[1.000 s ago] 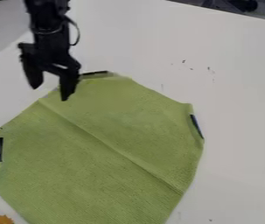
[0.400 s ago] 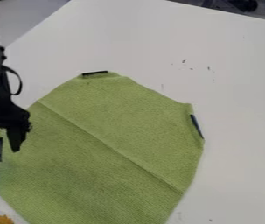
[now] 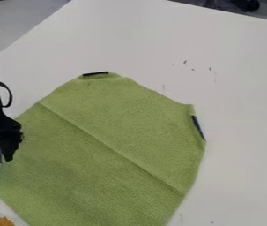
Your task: Move the cloth from left to right
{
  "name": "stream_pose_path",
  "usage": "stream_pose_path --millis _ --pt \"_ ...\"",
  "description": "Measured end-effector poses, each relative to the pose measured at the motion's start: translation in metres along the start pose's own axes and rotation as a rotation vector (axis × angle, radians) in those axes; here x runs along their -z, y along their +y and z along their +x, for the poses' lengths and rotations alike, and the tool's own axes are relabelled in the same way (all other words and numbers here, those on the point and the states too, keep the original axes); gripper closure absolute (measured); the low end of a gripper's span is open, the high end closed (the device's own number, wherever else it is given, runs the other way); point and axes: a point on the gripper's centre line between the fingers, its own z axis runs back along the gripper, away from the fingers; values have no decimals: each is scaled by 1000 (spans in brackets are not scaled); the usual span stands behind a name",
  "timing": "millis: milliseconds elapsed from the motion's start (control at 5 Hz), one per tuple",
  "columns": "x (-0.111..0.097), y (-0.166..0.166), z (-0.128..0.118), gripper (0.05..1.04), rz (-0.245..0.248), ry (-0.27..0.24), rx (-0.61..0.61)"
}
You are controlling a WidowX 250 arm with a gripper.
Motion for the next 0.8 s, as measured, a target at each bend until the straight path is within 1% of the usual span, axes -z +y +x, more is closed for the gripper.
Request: stream_pose_path --millis 200,400,600,800 --pt "11 7 7 84 -4 -14 0" --pt "17 13 11 133 -11 -19 -1" --pt "21 13 13 414 -22 -17 7" --pt "21 15 15 713 -13 -18 17"
